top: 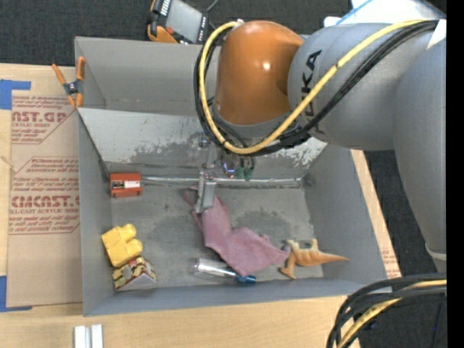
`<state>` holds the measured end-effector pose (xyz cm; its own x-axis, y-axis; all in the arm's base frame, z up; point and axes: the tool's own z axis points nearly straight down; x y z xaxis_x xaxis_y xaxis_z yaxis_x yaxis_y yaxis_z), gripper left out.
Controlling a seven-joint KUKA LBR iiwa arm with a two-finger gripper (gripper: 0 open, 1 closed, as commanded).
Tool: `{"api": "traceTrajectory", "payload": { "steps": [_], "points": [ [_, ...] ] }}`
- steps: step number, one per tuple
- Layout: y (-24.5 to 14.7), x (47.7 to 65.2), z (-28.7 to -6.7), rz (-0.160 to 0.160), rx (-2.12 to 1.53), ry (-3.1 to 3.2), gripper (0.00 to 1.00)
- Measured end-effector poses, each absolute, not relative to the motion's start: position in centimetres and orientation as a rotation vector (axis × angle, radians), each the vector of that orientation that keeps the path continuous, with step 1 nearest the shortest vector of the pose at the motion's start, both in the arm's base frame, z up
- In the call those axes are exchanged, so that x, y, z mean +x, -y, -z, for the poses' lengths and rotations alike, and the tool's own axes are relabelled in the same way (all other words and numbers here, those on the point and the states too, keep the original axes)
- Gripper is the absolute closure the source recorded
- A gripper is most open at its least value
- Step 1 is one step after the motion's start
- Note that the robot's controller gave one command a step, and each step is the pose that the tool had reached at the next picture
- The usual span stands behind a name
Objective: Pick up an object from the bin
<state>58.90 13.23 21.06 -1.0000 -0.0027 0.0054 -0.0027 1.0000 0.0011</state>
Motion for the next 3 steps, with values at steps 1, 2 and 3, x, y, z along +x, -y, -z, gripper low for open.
{"api": "traceTrajectory", "payload": {
  "steps": [1,2,3],
  "points": [
    [-13.2,59.0,-21.6,0.003,0.002,3.143,0.0],
    [-20.3,57.6,-9.6,0.003,0.296,3.131,0.0],
    [-24.0,56.2,-15.6,0.008,0.11,3.155,0.0]
  ]
}}
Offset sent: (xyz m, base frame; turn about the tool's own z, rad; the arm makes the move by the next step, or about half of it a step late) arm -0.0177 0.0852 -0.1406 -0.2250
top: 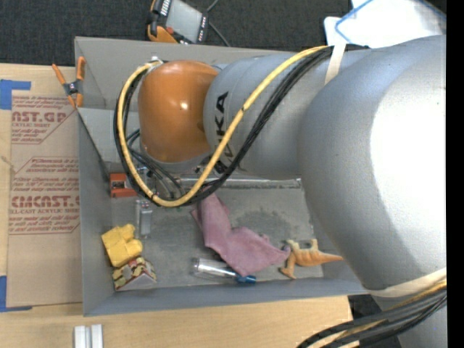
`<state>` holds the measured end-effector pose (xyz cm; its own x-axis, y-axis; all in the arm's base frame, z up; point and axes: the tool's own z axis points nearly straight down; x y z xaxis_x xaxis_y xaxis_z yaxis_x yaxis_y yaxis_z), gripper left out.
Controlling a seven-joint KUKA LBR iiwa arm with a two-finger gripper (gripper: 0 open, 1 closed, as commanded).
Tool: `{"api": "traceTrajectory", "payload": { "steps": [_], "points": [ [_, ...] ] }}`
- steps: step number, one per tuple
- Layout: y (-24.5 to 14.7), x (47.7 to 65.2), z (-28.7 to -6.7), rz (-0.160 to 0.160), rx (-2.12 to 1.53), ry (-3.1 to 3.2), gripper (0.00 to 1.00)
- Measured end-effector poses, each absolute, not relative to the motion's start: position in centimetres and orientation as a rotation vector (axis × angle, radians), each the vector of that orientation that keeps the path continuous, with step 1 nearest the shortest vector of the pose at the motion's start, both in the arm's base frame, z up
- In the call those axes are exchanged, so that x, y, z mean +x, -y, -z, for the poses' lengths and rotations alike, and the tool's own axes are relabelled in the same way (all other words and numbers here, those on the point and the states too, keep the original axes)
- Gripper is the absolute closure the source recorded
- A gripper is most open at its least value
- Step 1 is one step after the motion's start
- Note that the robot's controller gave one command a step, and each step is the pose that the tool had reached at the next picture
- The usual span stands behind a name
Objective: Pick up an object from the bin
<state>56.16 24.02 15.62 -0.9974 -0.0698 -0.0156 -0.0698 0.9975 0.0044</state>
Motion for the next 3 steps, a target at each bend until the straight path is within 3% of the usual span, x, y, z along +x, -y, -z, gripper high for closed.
{"api": "traceTrajectory", "payload": {
  "steps": [1,2,3],
  "points": [
    [-24.9,52.6,-10.6,-0.012,-0.373,-3.104,0.0],
    [-24.0,50.0,-7.0,0.009,-1.109,-2.913,0.0],
    [-24.2,51.6,-6.9,0.0,-0.919,-2.989,1.0]
  ]
}}
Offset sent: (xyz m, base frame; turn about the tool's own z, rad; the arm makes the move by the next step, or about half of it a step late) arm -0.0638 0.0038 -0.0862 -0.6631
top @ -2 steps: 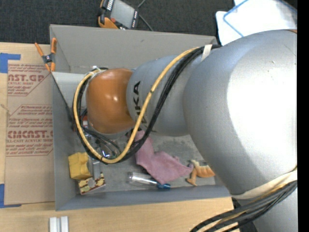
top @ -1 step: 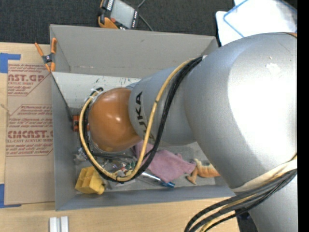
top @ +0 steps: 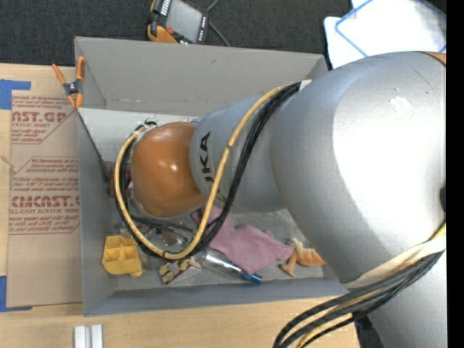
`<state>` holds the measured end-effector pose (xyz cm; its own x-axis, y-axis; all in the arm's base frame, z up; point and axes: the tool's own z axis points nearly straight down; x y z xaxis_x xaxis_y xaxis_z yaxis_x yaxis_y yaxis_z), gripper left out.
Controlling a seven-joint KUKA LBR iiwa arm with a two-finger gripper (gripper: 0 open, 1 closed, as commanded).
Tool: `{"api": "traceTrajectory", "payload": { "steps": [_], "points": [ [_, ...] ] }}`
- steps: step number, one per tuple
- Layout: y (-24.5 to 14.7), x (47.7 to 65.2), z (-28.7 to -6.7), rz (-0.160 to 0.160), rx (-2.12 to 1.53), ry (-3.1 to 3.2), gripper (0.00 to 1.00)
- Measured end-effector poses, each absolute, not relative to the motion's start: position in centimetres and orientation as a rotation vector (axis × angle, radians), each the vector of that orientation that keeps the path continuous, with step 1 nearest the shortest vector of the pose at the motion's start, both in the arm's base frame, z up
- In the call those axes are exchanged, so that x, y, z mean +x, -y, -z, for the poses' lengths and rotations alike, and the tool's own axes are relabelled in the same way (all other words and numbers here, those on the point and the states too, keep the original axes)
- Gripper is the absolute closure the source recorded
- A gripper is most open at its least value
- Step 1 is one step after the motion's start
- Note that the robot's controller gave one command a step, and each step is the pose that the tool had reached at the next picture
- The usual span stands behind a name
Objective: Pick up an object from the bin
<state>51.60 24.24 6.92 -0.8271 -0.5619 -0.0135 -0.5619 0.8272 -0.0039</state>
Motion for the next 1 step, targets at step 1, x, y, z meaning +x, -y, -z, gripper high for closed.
{"api": "traceTrajectory", "payload": {
  "steps": [1],
  "points": [
    [-24.2,51.73,-6.92,0.0,-0.907,-2.993,1.0]
  ]
}}
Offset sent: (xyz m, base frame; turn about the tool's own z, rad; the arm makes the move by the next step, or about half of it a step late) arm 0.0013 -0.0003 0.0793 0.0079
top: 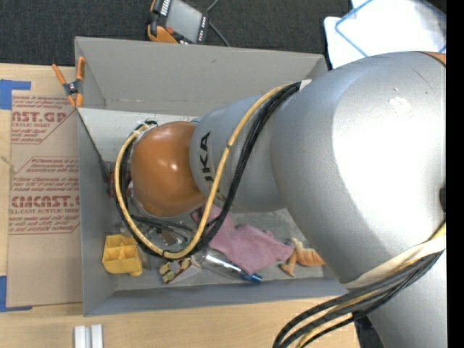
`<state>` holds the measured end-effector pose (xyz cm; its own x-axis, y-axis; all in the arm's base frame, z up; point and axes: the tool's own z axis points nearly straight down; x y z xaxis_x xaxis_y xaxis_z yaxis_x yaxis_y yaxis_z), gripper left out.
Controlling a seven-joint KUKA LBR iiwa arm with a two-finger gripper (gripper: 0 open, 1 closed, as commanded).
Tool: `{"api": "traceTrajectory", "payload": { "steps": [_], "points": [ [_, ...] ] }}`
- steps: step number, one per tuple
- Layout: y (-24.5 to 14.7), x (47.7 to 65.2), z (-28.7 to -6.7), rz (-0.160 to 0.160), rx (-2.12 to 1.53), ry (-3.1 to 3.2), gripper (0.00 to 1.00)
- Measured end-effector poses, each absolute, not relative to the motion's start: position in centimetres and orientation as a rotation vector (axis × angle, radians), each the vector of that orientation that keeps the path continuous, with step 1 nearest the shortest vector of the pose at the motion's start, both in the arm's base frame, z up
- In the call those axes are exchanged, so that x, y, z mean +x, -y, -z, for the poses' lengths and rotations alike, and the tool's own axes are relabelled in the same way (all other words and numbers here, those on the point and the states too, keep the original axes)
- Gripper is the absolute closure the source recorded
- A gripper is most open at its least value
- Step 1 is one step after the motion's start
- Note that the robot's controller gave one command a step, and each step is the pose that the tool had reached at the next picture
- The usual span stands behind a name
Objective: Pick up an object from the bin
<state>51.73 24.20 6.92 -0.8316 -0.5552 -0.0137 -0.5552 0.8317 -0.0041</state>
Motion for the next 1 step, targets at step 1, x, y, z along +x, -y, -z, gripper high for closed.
{"api": "traceTrajectory", "payload": {
  "steps": [1],
  "points": [
    [-24.21,51.41,-9.13,-0.003,-0.908,-3.002,1.0]
  ]
}}
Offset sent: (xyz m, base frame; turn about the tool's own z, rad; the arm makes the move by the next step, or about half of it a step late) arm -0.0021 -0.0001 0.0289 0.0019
